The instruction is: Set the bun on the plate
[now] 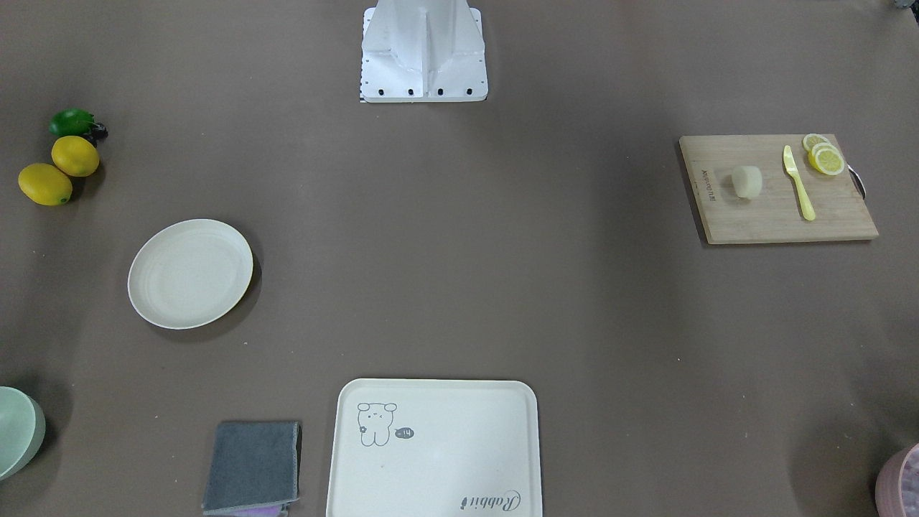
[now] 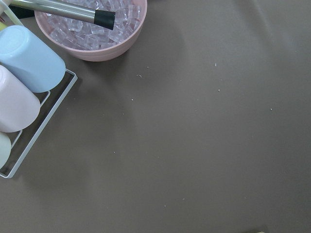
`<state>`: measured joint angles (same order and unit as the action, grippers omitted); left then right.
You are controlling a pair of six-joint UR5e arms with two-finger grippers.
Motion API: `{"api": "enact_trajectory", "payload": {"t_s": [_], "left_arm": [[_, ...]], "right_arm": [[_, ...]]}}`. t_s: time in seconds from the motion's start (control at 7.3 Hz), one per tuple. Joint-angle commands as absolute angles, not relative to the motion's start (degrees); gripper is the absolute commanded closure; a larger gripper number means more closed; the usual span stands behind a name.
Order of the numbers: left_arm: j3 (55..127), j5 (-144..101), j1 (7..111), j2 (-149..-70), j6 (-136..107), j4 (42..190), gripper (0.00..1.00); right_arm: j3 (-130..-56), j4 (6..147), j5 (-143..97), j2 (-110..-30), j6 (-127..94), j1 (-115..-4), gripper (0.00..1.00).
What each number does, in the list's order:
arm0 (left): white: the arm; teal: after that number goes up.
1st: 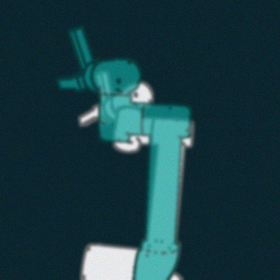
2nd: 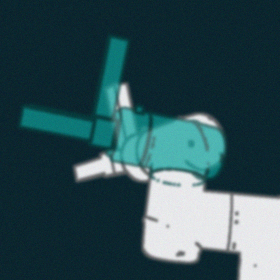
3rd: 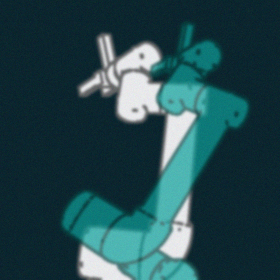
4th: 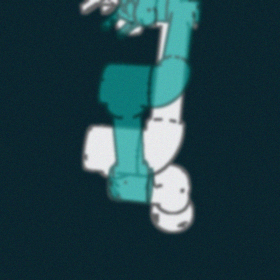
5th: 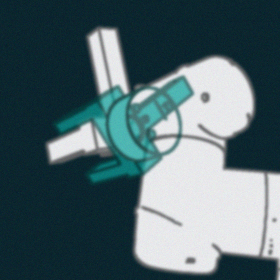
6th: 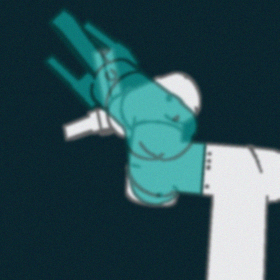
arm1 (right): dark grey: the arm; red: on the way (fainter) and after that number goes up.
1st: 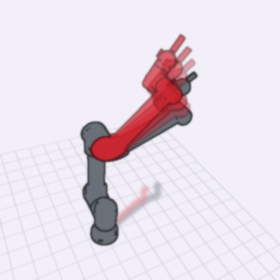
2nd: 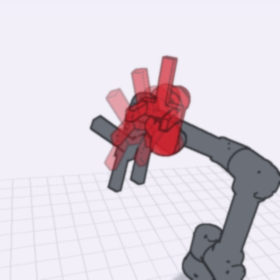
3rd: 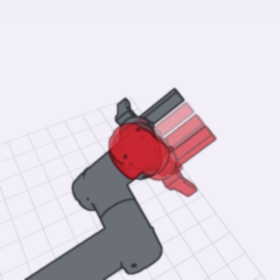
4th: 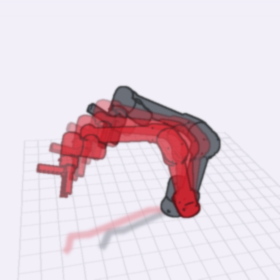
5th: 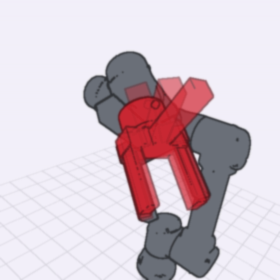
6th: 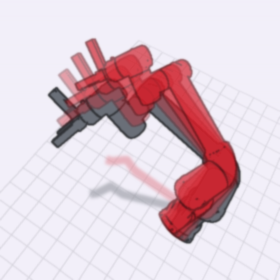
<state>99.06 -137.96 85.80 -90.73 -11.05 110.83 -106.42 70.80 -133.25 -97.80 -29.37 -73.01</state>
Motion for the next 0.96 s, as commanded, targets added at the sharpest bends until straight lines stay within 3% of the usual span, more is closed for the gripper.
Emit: {"api": "enact_trajectory", "payload": {"t_s": [0.0,0.27,0.55,0.82], "left_arm": [[97.2,-138.0,85.8,-90.3,-11.1,114.2,0.02],[97.2,-138.2,85.8,-89.6,-11.1,114.8,0.02],[97.1,-138.1,85.8,-89.6,-11.0,114.9,0.02],[97.2,-138.2,85.8,-89.5,-11.0,114.9,0.02]], "right_arm": [[-100.4,61.4,-129.5,-93.5,-40.2,-64.8,0.01],[-92.8,55.8,-125.9,-86.7,-46.4,-59.1,0.03],[-91.1,50.4,-120.1,-85.7,-54.7,-52.7,0.06],[-90.8,50.4,-117.6,-85.8,-55.1,-50.6,0.19]]}}
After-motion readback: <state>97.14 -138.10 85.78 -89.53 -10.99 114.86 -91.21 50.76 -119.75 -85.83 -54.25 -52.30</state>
